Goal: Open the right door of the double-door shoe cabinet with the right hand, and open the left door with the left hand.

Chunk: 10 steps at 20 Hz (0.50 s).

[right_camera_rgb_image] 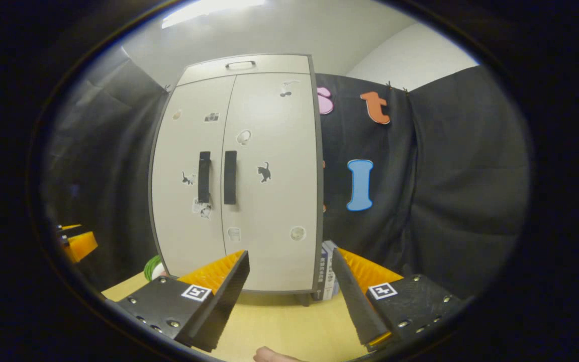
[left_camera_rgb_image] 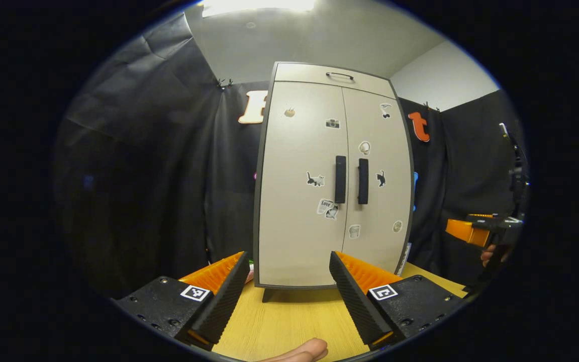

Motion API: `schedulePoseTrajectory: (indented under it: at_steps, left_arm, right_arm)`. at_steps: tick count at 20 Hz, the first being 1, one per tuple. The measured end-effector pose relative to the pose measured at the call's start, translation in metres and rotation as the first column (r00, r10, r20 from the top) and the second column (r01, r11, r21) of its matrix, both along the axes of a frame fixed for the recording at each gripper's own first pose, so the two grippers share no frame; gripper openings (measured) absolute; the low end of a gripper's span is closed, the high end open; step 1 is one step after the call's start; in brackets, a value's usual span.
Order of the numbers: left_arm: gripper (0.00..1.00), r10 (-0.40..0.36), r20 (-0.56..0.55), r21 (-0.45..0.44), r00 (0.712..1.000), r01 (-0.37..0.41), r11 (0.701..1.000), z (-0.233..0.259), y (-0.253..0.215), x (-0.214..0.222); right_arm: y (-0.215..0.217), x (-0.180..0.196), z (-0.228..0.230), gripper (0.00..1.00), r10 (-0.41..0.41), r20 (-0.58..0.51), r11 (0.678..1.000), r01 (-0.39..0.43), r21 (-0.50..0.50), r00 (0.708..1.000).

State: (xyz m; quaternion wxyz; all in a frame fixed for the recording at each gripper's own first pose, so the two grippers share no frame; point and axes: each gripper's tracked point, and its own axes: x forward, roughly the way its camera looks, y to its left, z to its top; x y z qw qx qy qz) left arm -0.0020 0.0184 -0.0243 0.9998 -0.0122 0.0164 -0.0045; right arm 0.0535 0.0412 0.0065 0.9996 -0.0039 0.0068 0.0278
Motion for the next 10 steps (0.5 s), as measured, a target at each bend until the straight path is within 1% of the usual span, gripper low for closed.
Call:
schedulePoseTrajectory:
  at_steps: [2, 4, 5, 7, 9, 10]
  left_arm:
    - [0.99, 0.012, 0.001, -0.006, 1.000, -0.012, 1.000, -0.003, 0.008, 0.001]
    - [0.99, 0.021, 0.000, -0.010, 1.000, -0.021, 1.000, -0.006, 0.018, 0.003]
    - [0.99, 0.027, -0.002, -0.010, 1.000, -0.027, 1.000, -0.007, 0.022, 0.004]
    - [0.99, 0.026, -0.003, -0.003, 1.000, -0.026, 1.000, -0.011, 0.028, 0.004]
    - [0.99, 0.024, -0.006, -0.014, 1.000, -0.024, 1.000, -0.015, 0.034, 0.002]
    - [0.99, 0.019, -0.007, -0.017, 1.000, -0.019, 1.000, -0.017, 0.035, 0.002]
  right_arm:
    - [0.005, 0.019, 0.007, 0.98, -0.008, -0.018, 1.000, 0.008, 0.009, 1.000]
    - [0.018, 0.038, 0.018, 0.98, 0.006, -0.022, 0.999, -0.005, 0.031, 1.000]
    - [0.025, 0.047, 0.023, 0.98, 0.011, -0.017, 0.999, -0.011, 0.031, 1.000]
    - [0.027, 0.065, 0.028, 0.98, -0.019, -0.014, 1.000, 0.020, 0.019, 1.000]
    - [0.041, 0.080, 0.029, 0.98, -0.027, -0.019, 1.000, 0.027, 0.009, 0.999]
    - [0.049, 0.087, 0.031, 0.97, -0.017, -0.013, 1.000, 0.017, 0.011, 1.000]
